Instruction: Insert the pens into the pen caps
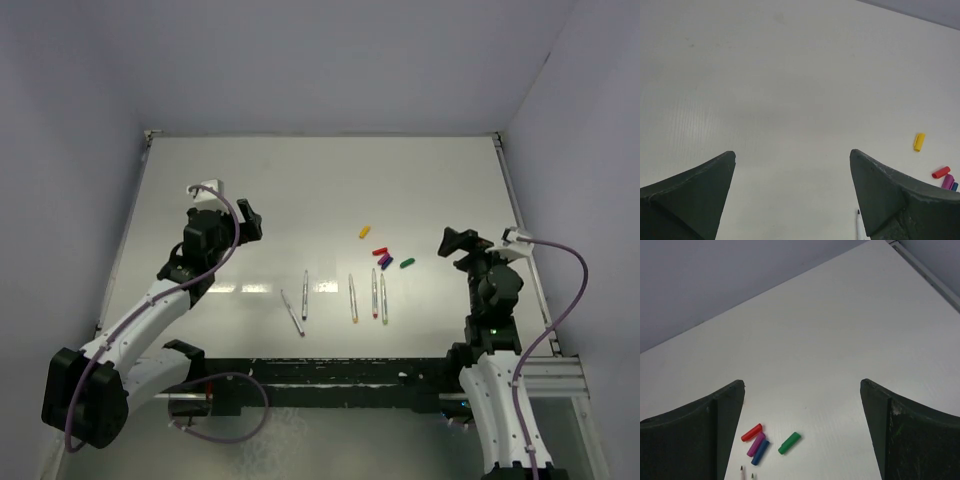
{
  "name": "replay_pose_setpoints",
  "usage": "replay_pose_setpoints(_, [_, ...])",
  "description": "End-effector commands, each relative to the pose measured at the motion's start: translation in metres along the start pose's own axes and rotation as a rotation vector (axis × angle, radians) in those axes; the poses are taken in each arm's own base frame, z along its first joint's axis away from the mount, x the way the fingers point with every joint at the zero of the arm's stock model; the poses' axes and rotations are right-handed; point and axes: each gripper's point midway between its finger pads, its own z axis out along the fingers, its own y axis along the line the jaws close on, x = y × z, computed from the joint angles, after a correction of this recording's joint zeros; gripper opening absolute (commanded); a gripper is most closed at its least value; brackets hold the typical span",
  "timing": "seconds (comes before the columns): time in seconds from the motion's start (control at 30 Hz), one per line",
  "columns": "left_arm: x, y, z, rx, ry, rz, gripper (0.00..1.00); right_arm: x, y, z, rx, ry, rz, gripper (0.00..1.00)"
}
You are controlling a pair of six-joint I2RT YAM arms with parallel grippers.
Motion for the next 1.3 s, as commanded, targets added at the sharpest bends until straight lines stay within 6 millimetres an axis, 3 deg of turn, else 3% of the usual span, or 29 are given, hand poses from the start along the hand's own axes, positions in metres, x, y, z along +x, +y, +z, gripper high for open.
replay_pose_setpoints(0.0, [-0.013,-0.005,-0.003,0.024,-0.058,-0.001,0.99,-0.009,0.012,0.002,-0.053,-0.026,0.015,1.00])
replay_pose_setpoints(0.47, [-0.014,-0.009,0.000,0.041,-0.059,0.006,0.99,-0.011,0.004,0.007,0.005,-0.016,0.004,1.00])
replay_pose_setpoints(0.77, [-0.024,-0.039,0.000,0.185,-0.067,-0.006,0.99,-0.032,-0.002,0.016,0.058,-0.103,0.019,1.00])
replay_pose_setpoints(0.9, [-0.018,-0.043,0.004,0.204,-0.039,-0.003,0.99,-0.040,-0.007,0.017,0.132,-0.128,0.211,0.95])
replay_pose_setpoints(0.93, [-0.016,-0.044,0.004,0.212,-0.030,-0.014,0.99,-0.041,-0.004,0.017,0.123,-0.126,0.247,0.93])
replay_pose_setpoints(1.03, [-0.011,-0.049,0.004,0.236,-0.010,-0.034,0.99,-0.047,0.019,0.009,-0.041,-0.152,0.082,0.98])
replay_pose_setpoints(1.07, [-0.012,-0.050,0.003,0.243,-0.010,-0.035,0.99,-0.053,0.022,0.002,-0.078,-0.208,0.091,0.95])
replay_pose_setpoints(1.13, [-0.012,-0.050,0.002,0.246,-0.011,-0.027,0.99,-0.054,0.025,-0.007,-0.139,-0.292,0.108,0.79])
replay_pose_setpoints(1.17, [-0.013,-0.050,0.001,0.247,-0.015,-0.023,0.99,-0.049,0.024,-0.010,-0.154,-0.312,0.115,0.77])
replay_pose_setpoints(1.2, [-0.014,-0.050,0.001,0.244,-0.018,-0.020,0.99,-0.040,0.027,-0.011,-0.175,-0.269,0.116,0.81])
replay_pose_setpoints(1.23, [-0.013,-0.049,0.001,0.241,-0.018,-0.018,0.99,-0.036,0.026,-0.011,-0.163,-0.231,0.109,0.96])
replay_pose_setpoints(1.27, [-0.012,-0.048,0.002,0.238,-0.015,-0.018,0.99,-0.034,0.022,-0.009,-0.131,-0.208,0.099,1.00])
